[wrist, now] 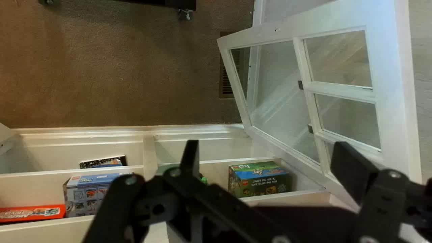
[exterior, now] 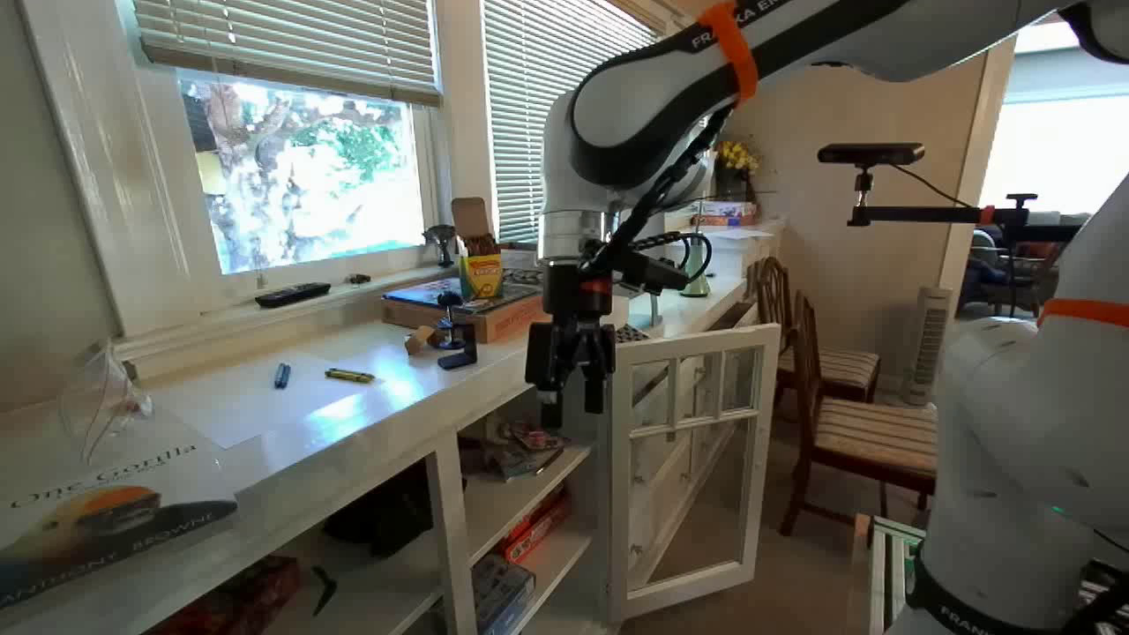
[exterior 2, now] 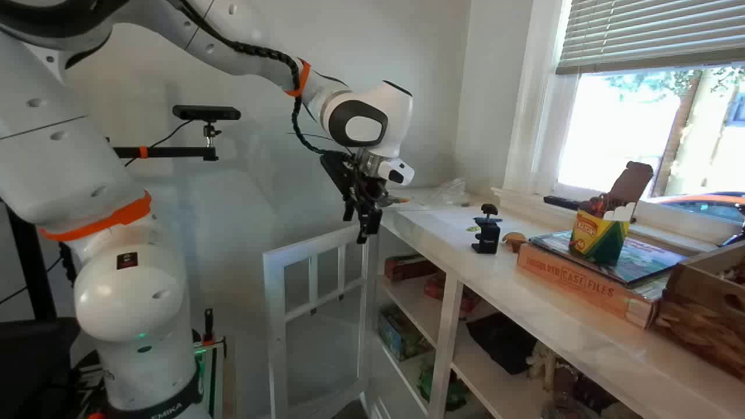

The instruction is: Turn the black object to the right continuously

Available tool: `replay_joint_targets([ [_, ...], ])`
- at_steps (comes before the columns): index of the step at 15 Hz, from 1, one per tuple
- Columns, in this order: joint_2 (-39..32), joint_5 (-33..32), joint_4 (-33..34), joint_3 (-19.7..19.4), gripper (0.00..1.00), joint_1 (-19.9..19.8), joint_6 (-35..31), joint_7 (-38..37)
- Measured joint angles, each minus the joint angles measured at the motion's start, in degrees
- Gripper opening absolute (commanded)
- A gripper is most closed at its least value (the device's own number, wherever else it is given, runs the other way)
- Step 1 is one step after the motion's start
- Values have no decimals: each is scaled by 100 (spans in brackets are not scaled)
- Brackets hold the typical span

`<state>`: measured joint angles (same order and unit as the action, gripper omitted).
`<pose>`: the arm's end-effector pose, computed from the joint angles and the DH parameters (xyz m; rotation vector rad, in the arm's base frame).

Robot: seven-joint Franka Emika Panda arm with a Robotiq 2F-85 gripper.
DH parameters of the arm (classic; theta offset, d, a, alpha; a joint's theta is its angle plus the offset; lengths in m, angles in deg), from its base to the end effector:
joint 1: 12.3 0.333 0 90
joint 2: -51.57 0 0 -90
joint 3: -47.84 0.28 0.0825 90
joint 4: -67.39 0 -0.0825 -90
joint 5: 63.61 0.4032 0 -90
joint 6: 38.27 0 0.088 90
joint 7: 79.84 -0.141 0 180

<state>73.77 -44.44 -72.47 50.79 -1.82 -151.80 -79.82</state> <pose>0.4270 0.1327 0.3662 -2.8632 -0.1212 0.1476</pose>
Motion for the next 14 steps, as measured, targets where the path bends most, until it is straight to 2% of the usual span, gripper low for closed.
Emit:
replay_joint_targets([
  [11, 0, 0, 0, 7, 100, -8, 0, 0],
  [14, -28, -287, -31, 214, 100, -193, -721, -384],
])
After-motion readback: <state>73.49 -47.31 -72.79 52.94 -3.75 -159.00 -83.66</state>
